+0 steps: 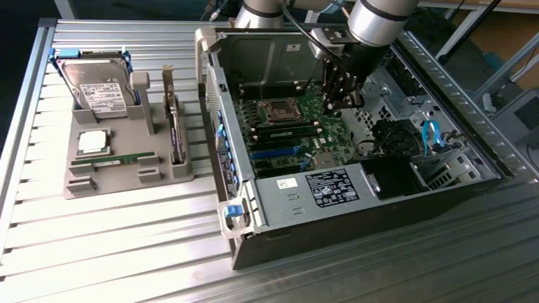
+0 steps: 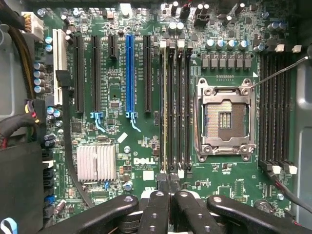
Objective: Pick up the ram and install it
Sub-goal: 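Press down the ram until it locks into place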
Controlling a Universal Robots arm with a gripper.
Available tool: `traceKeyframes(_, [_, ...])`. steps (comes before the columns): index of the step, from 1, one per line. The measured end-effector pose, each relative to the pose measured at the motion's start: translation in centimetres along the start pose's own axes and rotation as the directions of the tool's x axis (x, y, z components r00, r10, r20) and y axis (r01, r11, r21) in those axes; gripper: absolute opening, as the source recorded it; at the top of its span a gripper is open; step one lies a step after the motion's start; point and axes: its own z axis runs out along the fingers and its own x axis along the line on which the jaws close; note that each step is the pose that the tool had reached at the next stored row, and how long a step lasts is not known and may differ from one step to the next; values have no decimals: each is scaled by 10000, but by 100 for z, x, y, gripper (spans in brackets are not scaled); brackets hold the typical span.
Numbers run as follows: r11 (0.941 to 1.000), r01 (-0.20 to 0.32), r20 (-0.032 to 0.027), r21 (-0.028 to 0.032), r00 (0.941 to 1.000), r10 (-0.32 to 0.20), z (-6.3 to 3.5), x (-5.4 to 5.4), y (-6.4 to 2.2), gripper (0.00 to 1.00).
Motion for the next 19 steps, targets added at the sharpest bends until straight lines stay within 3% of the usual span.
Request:
traceKeyframes(15, [10000,1,1,17,10000,-1,267,7,-3,10])
traceKeyframes(19, [10000,1,3,18,10000,-1,276,7,-3,10])
